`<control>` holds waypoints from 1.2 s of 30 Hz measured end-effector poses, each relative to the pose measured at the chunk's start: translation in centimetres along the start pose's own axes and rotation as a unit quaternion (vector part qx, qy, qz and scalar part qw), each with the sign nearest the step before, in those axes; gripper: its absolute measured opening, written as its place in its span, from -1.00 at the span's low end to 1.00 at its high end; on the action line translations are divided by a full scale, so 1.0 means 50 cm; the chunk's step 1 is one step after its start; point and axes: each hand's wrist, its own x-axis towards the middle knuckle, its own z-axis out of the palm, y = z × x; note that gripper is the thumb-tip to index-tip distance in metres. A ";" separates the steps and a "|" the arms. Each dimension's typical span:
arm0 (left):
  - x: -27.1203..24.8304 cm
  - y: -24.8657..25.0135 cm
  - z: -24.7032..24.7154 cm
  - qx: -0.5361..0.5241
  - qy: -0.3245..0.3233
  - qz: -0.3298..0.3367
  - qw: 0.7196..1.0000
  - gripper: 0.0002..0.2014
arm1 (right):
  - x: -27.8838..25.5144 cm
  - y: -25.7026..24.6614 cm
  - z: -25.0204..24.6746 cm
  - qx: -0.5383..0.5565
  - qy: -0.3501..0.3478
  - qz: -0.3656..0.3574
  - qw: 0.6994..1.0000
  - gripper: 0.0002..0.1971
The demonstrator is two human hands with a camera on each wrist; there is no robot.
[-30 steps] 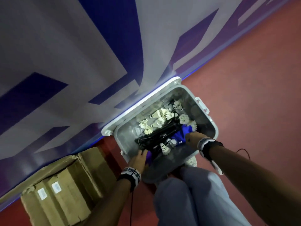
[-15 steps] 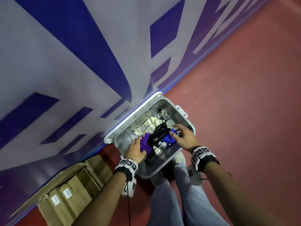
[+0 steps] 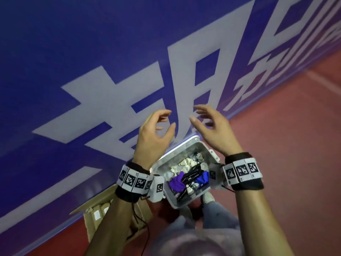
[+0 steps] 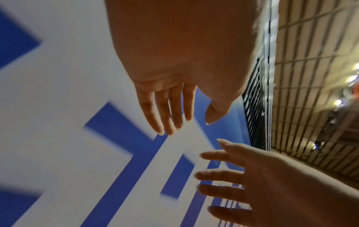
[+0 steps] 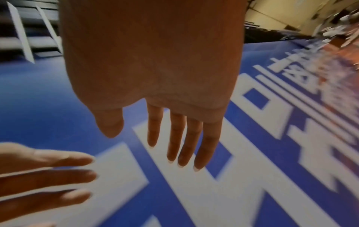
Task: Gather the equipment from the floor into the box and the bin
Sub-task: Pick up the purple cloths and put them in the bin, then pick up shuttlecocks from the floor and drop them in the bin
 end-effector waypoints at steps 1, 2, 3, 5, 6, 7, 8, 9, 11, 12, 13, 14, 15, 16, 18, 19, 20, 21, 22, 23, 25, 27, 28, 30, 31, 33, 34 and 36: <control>-0.010 0.045 -0.035 0.001 0.019 0.022 1.000 -0.69 | -0.006 -0.055 -0.010 -0.001 -0.004 -0.028 1.000 -0.60; -0.023 0.083 -0.066 0.006 0.037 0.037 0.999 -0.70 | -0.014 -0.106 -0.018 0.001 -0.008 -0.060 0.998 -0.60; -0.037 0.114 -0.093 0.013 0.057 0.044 0.997 -0.70 | -0.022 -0.151 -0.024 0.006 -0.010 -0.089 0.996 -0.61; -0.071 0.161 -0.139 0.028 0.101 0.049 0.993 -0.69 | -0.036 -0.218 -0.027 0.031 -0.024 -0.147 0.988 -0.64; -0.091 0.177 -0.157 0.037 0.126 0.051 0.990 -0.69 | -0.041 -0.243 -0.026 0.044 -0.035 -0.169 0.984 -0.65; -0.111 0.188 -0.172 0.047 0.155 0.053 0.985 -0.68 | -0.043 -0.265 -0.023 0.052 -0.050 -0.189 0.979 -0.66; -0.133 0.195 -0.186 0.057 0.185 0.053 0.980 -0.68 | -0.045 -0.283 -0.018 0.058 -0.067 -0.209 0.974 -0.67; -0.155 0.201 -0.196 0.064 0.214 0.048 0.974 -0.67 | -0.046 -0.299 -0.012 0.064 -0.085 -0.228 0.968 -0.68; -0.205 0.215 -0.213 0.073 0.269 0.018 0.960 -0.69 | -0.052 -0.325 0.002 0.083 -0.121 -0.260 0.955 -0.70; -0.232 0.223 -0.218 0.076 0.295 -0.001 0.952 -0.70 | -0.057 -0.334 0.010 0.093 -0.139 -0.270 0.948 -0.71; -0.261 0.231 -0.223 0.081 0.321 -0.018 0.943 -0.70 | -0.064 -0.343 0.021 0.102 -0.159 -0.278 0.942 -0.72; -0.292 0.237 -0.225 0.092 0.345 -0.033 0.933 -0.70 | -0.073 -0.351 0.033 0.108 -0.185 -0.284 0.934 -0.73; -0.325 0.243 -0.226 0.104 0.364 -0.050 0.924 -0.70 | -0.084 -0.358 0.048 0.114 -0.214 -0.286 0.927 -0.74; -0.361 0.249 -0.228 0.116 0.382 -0.071 0.914 -0.71 | -0.099 -0.365 0.066 0.121 -0.244 -0.286 0.919 -0.75; -0.443 0.262 -0.233 0.138 0.423 -0.109 0.889 -0.72 | -0.138 -0.384 0.112 0.137 -0.305 -0.286 0.898 -0.77; -0.488 0.271 -0.234 0.151 0.442 -0.126 0.875 -0.72 | -0.163 -0.394 0.136 0.145 -0.332 -0.288 0.887 -0.77; -0.536 0.281 -0.237 0.164 0.461 -0.144 0.860 -0.73 | -0.194 -0.406 0.160 0.153 -0.358 -0.291 0.874 -0.78; -0.585 0.291 -0.238 0.176 0.479 -0.160 0.845 -0.73 | -0.228 -0.417 0.185 0.162 -0.383 -0.296 0.860 -0.78; -0.637 0.302 -0.237 0.187 0.499 -0.175 0.828 -0.73 | -0.268 -0.429 0.208 0.169 -0.410 -0.302 0.844 -0.79; -0.690 0.315 -0.235 0.198 0.521 -0.189 0.808 -0.72 | -0.311 -0.442 0.230 0.177 -0.438 -0.309 0.826 -0.79; -0.799 0.344 -0.229 0.217 0.564 -0.215 0.767 -0.71 | -0.409 -0.469 0.272 0.186 -0.494 -0.319 0.787 -0.79; -0.908 0.378 -0.216 0.233 0.606 -0.240 0.721 -0.71 | -0.518 -0.496 0.305 0.179 -0.545 -0.333 0.748 -0.78; -0.963 0.396 -0.207 0.240 0.626 -0.252 0.697 -0.71 | -0.578 -0.507 0.318 0.177 -0.570 -0.339 0.727 -0.78; -1.075 0.434 -0.186 0.253 0.660 -0.276 0.651 -0.70 | -0.704 -0.521 0.338 0.182 -0.617 -0.350 0.681 -0.80; -1.134 0.451 -0.173 0.261 0.674 -0.288 0.628 -0.70 | -0.769 -0.525 0.348 0.186 -0.635 -0.359 0.658 -0.80; -1.250 0.483 -0.149 0.278 0.695 -0.311 0.585 -0.69 | -0.904 -0.532 0.363 0.192 -0.668 -0.384 0.608 -0.79; -1.310 0.500 -0.137 0.285 0.702 -0.325 0.566 -0.69 | -0.973 -0.536 0.370 0.196 -0.683 -0.392 0.585 -0.78; -1.423 0.535 -0.114 0.298 0.708 -0.356 0.533 -0.68 | -1.106 -0.546 0.378 0.202 -0.709 -0.394 0.549 -0.77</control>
